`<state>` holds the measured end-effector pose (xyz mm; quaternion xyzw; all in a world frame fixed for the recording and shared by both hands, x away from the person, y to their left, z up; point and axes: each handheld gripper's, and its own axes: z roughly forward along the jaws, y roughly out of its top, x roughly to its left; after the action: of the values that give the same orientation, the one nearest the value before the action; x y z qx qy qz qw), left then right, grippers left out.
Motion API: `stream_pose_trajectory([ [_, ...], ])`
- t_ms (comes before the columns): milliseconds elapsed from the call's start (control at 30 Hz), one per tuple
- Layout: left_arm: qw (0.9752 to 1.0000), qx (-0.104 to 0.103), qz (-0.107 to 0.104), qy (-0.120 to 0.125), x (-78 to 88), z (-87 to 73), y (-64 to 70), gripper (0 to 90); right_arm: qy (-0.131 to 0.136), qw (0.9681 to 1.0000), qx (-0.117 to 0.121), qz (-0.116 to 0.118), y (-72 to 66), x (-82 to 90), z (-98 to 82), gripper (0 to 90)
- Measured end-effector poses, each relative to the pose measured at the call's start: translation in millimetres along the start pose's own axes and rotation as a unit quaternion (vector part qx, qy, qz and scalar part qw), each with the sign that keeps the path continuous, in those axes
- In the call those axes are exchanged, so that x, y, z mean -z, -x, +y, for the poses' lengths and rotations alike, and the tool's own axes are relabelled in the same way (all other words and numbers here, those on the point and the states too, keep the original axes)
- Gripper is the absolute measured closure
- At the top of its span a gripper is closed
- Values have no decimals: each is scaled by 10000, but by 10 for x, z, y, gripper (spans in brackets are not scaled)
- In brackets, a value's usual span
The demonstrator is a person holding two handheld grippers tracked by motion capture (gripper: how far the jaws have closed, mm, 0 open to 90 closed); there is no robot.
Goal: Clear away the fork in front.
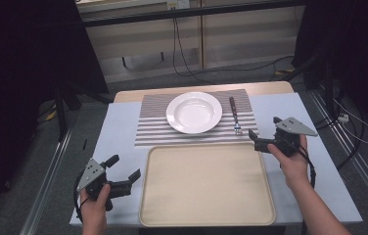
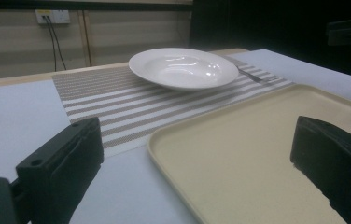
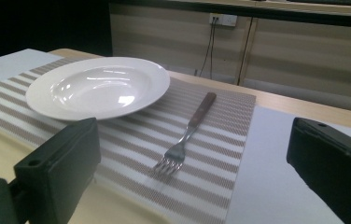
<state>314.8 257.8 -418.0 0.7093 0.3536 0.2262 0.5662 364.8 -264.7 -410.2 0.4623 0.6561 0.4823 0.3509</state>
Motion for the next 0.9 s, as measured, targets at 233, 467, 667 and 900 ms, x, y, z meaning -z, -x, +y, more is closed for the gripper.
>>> stream_pose_trajectory([
  [233, 10000, 1, -50, 29, 5, 5, 7, 27, -194, 9997, 10, -170, 58, -260, 118, 24],
  [467, 10000, 32, -64, 36, -6, 0, -5, 28, -374, 9990, -112, -231, 143, -491, 149, 30],
  [667, 10000, 14, -52, 43, -1, 1, -9, 27, -527, 9978, -231, -322, 225, -703, 145, 38],
  [900, 10000, -3, -46, 6, -2, -5, -5, 28, -726, 9966, -277, -260, 287, -931, 150, 71],
])
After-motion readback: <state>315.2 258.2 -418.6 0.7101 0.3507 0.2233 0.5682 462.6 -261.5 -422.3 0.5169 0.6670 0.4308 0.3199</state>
